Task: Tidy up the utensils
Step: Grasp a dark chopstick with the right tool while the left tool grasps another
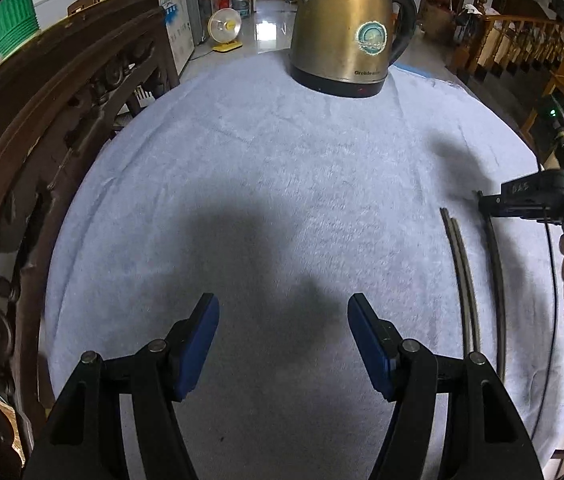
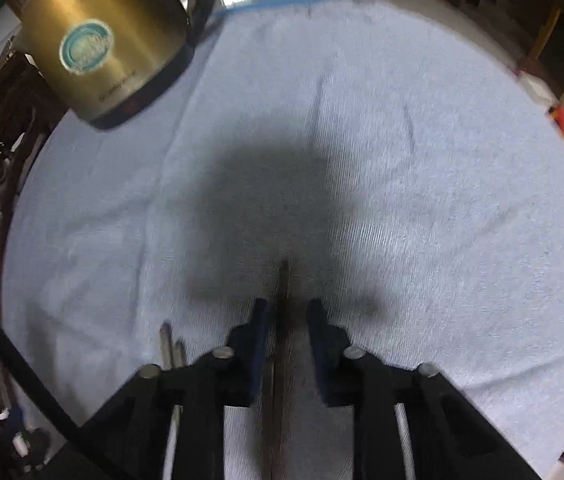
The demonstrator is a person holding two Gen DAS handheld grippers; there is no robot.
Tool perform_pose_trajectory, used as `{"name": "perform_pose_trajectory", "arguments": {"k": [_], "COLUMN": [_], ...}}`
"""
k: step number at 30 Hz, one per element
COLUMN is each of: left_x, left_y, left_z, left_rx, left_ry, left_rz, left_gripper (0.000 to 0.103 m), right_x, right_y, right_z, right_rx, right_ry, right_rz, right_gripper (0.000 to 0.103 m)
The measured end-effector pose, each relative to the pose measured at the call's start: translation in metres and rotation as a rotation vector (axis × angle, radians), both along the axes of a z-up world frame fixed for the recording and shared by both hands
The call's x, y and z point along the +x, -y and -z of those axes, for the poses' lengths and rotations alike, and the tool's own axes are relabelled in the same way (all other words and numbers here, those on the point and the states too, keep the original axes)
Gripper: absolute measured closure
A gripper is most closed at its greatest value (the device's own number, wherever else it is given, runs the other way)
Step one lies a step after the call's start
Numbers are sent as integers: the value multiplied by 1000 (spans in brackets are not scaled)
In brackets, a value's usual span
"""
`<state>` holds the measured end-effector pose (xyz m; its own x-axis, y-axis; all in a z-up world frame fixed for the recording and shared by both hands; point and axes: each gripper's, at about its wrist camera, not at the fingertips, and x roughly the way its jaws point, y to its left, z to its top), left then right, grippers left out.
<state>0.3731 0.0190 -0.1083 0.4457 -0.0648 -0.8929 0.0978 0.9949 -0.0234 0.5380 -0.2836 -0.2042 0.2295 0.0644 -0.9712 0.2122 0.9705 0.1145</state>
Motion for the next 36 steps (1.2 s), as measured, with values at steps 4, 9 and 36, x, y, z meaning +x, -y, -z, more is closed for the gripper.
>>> {"name": "perform_pose_trajectory", "arguments": {"k": [4, 9, 36], "left_x": [8, 27, 75], "left_y": [14, 42, 134], "left_z": [-6, -8, 46], "left_rx": [-17, -52, -84], "left_ry": [-9, -39, -225], "left_rz": [37, 75, 123], "left_gripper": [36, 48, 64], "right_x": [-2, -25, -94], "right_y": [4, 35, 102], "right_z": [1, -4, -5], "right_rx": [10, 37, 153], "right_ry": [21, 75, 53], "right_rz": [-5, 20, -67], "right_gripper": [96, 96, 95]}}
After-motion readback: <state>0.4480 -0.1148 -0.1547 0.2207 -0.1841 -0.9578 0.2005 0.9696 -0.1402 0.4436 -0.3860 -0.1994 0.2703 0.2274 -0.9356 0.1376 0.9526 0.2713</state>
